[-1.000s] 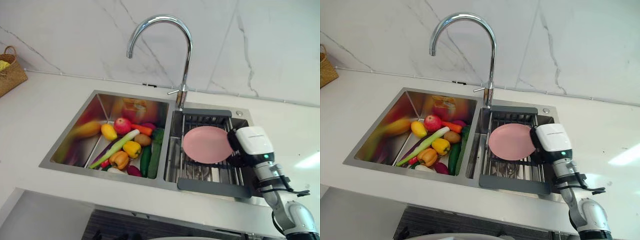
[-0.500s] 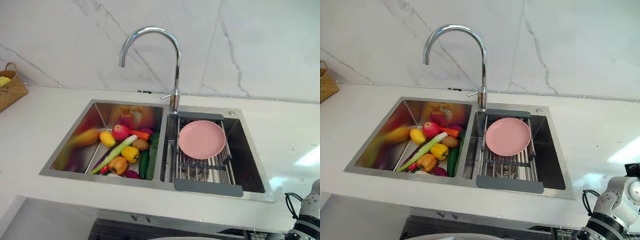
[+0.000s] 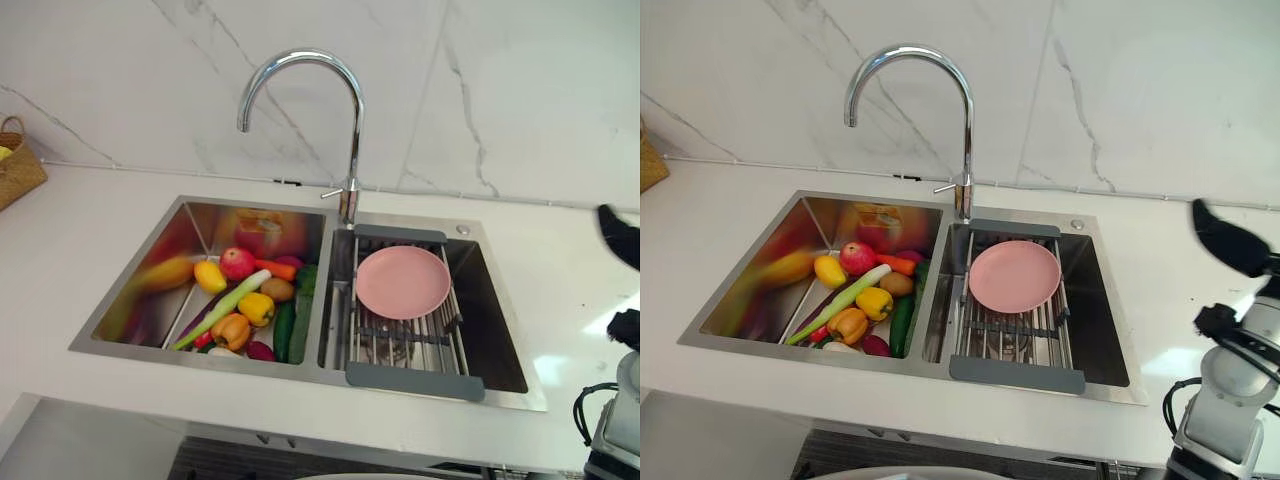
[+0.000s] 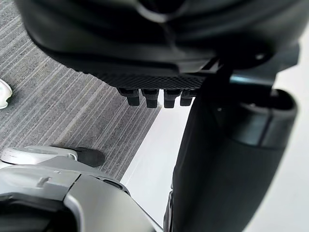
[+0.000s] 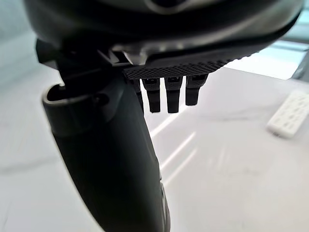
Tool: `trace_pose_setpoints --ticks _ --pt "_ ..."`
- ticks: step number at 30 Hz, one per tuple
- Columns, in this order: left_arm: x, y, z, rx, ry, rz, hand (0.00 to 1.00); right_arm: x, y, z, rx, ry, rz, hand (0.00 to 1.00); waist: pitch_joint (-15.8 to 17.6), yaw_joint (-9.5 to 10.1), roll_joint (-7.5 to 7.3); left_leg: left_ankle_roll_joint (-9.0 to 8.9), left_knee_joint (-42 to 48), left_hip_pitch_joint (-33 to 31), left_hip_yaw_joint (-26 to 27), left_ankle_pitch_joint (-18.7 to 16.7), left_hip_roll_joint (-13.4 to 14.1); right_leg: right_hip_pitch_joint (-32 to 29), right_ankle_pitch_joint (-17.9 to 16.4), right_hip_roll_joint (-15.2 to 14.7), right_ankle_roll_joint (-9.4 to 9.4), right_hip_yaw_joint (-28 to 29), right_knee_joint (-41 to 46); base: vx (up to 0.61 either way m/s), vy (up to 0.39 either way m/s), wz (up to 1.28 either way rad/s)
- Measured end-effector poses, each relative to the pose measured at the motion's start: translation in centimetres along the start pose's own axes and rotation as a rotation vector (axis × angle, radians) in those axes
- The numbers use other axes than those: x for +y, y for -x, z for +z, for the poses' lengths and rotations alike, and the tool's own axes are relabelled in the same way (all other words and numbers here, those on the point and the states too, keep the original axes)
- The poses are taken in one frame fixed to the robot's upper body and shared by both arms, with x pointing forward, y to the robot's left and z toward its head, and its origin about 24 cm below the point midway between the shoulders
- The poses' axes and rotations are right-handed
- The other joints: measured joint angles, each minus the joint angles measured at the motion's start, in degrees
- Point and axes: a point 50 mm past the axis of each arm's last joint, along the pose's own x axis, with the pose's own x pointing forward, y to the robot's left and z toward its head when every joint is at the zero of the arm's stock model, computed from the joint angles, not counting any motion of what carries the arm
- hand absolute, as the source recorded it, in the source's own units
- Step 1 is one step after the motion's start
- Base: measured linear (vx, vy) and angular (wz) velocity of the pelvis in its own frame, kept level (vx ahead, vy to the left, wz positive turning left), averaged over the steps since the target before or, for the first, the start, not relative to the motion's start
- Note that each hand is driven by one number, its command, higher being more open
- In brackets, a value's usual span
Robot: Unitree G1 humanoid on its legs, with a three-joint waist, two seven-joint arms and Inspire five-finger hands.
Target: Walk over to the sink, pick up the cup, carry it to the dishwasher, place the cup inside the dishwasher, then close the dishwasher door
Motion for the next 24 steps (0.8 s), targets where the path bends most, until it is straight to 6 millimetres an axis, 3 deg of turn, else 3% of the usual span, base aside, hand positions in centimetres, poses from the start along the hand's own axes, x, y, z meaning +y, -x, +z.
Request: trace_pose_setpoints --ticks 6,12,19,24 --pt "0.5 -0.1 0.2 -0.006 -0.012 -0.005 1.0 3.6 0.9 1.2 -0.165 0.28 0.474 1.0 -0.43 -0.04 -1.3 -0.01 -0.01 0.19 0.18 -0.09 0.0 0.01 -0.08 0.0 0.01 0.23 0.06 0.0 0.0 0.0" --pt "0.7 -0.1 0.1 0.0 -0.024 -0.024 1.0 5.9 2.5 1.3 -0.208 0.388 0.767 1.0 -0.27 -0.09 -1.83 -0.01 -0.01 0.56 0.46 -0.08 0.04 0.03 -0.14 0.0 -0.08 0.57 0.34 -0.01 -0.002 -0.02" --pt "1.0 -0.2 0.3 -0.004 -0.032 -0.031 1.0 8.9 4.3 2.4 -0.283 0.392 0.954 1.0 -0.77 0.07 -2.68 0.01 -0.01 0.6 0.2 -0.07 0.04 0.1 -0.15 -0.02 -0.1 0.5 0.39 0.0 0.0 0.0" --pt "1.0 -0.2 0.4 -0.005 -0.045 -0.035 1.0 10.3 5.3 2.7 -0.293 0.35 0.998 1.0 -0.92 0.16 -2.88 0.1 0.01 0.55 -0.15 0.08 -0.11 0.36 -0.19 -0.12 -0.07 -0.06 0.38 0.0 0.0 0.05"
